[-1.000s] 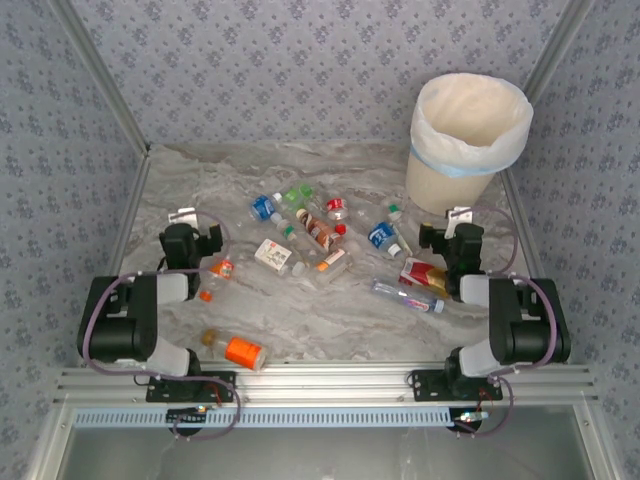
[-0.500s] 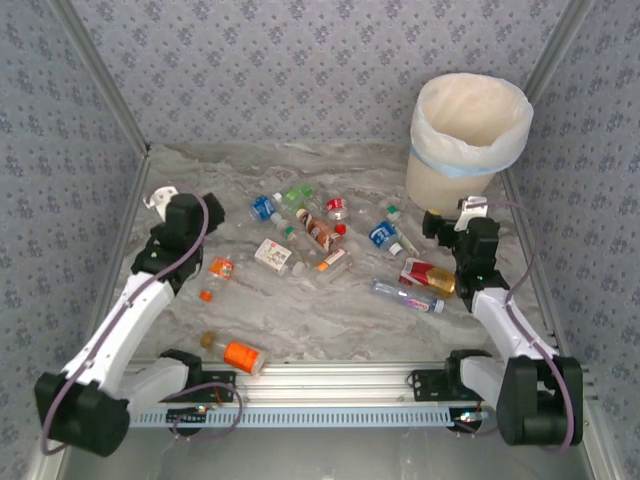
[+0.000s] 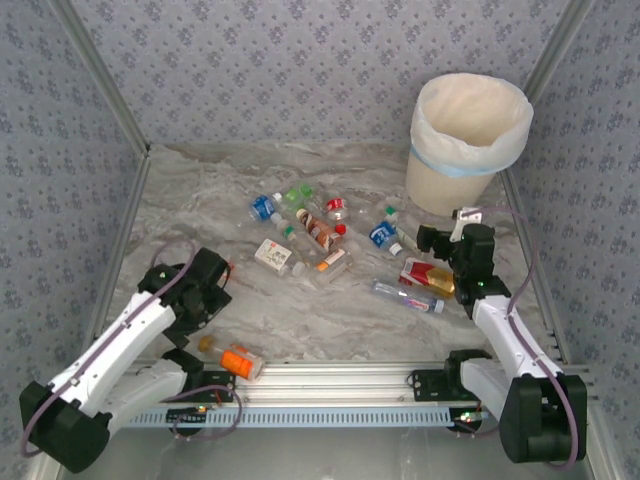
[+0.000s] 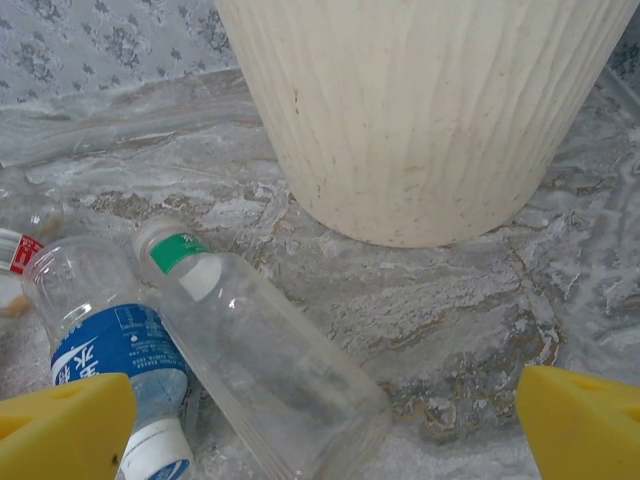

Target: Put the plastic bottles in the bin

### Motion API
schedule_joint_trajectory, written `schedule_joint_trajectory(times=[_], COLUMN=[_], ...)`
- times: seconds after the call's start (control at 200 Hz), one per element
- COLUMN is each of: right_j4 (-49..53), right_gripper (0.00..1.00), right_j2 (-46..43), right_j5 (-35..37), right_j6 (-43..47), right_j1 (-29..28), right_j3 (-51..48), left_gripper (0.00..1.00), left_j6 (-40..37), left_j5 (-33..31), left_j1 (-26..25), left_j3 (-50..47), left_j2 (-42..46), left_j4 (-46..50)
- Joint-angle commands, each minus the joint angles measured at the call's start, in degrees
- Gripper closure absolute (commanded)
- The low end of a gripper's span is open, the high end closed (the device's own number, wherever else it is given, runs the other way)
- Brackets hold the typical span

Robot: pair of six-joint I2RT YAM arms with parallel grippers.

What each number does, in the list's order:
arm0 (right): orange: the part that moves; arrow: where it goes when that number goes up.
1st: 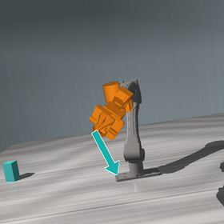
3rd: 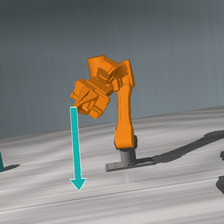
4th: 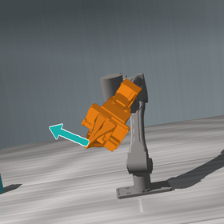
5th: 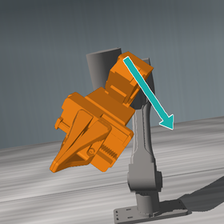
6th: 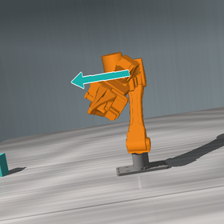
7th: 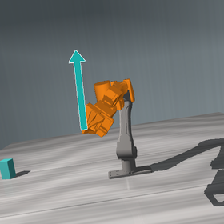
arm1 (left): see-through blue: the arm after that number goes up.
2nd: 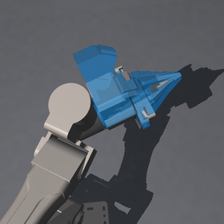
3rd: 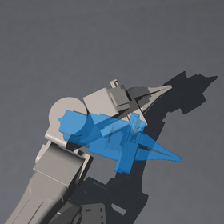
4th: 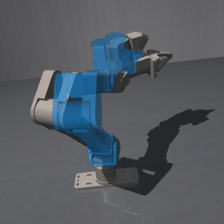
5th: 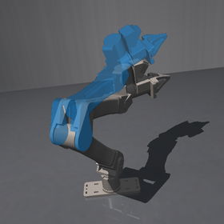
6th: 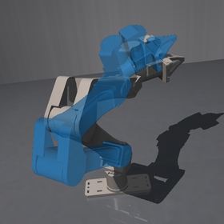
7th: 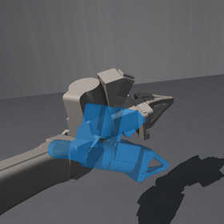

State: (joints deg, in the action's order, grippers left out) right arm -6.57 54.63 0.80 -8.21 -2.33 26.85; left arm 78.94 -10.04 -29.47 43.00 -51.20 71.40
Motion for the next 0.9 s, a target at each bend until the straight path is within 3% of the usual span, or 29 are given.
schedule_joint_trajectory(times=[0.0, 0.115, 0.445, 0.565, 0.894], right_j4=[1.2, 1.5, 1.8, 1.1, 3.4], right_gripper=[0.00, 0.00, 0.00, 0.00, 0.00], right_j2=[-0.8, -0.4, 0.9, 1.2, 0.0], right_j5=[0.4, 0.6, 1.7, 2.3, 2.5], right_j6=[-0.5, 0.1, 0.8, 0.5, 0.1], right_j1=[-0.7, -1.1, -2.3, -2.8, -4.0], right_j3=[-0.2, 0.2, 0.6, 0.5, 1.5], left_gripper=[0.01, 0.10, 0.14, 0.33, 0.86], left_j6=[6.4, 7.8, 7.5, 4.4, -4.8], left_j5=[11.6, 15.5, 18.0, 18.7, 12.8], left_j1=[-0.4, -0.5, -0.7, -0.7, -0.8], left_j3=[-7.0, -12.7, -17.8, -17.3, -6.0], left_j2=[1.2, -0.6, -6.2, -8.7, -18.6], left_j4=[1.3, -7.6, -13.1, -21.2, -22.8])
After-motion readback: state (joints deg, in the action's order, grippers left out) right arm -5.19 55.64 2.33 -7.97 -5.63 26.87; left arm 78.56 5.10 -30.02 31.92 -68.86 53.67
